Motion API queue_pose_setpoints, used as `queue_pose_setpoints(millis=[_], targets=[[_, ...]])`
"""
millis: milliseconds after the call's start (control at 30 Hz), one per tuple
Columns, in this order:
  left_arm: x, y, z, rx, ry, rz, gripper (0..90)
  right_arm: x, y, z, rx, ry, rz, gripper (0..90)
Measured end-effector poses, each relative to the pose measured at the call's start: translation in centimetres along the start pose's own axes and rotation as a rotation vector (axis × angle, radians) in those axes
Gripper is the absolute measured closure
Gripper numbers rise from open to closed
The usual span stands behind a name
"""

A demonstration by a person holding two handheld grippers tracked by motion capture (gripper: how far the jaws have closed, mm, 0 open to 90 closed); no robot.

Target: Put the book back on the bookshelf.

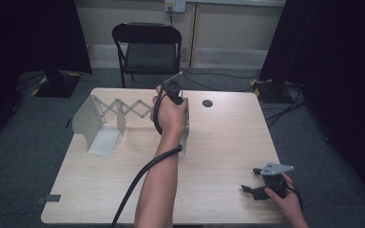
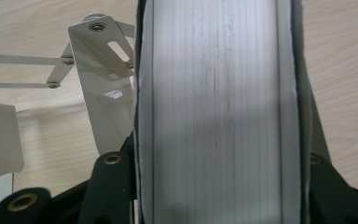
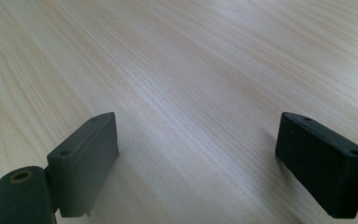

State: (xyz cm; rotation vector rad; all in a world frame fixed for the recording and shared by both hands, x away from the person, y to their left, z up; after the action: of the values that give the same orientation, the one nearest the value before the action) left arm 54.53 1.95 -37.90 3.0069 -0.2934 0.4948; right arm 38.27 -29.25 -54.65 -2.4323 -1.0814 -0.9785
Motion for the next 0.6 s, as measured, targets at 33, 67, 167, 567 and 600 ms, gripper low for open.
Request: queue_pose_setpoints(millis=[33,67,167,567,600], targets=[[-0.01,0.00,0.00,0.000,0.000,0.003,51.8,0.00,0.00,0.00,0.000,0.000,0.000,12.6],[-0.02,0.01,0.00,0.000,-0.001,0.007,51.7,0.00,0.00,0.00,0.000,0.000,0.000,12.6],[-0.09,-0.01,0.01,0.000,0.008,0.006,51.3,0.00,0.00,0.00,0.000,0.000,0.000,12.6],[-0.40,-0.05,-0.30,-0.006,0.031,0.042,49.9,0.00,-0.04,0.01,-0.001,0.001,0.003,12.7],[-0.45,-0.01,-0.35,-0.008,0.030,0.039,49.4,0.00,-0.03,0.00,-0.001,0.001,0.001,12.7]])
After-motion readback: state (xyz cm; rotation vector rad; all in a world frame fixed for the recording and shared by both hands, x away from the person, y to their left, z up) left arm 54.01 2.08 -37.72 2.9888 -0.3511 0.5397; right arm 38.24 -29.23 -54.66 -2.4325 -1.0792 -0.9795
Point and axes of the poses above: each handheld gripper's, and its own axes: z roughly forward along the jaws, x roughly out of its top, y roughly to its right, the point moved 7 cm from there along z, roughly forward along the jaws, and after that the axes turned 3 degrees about -y, right-handed, at the moved point
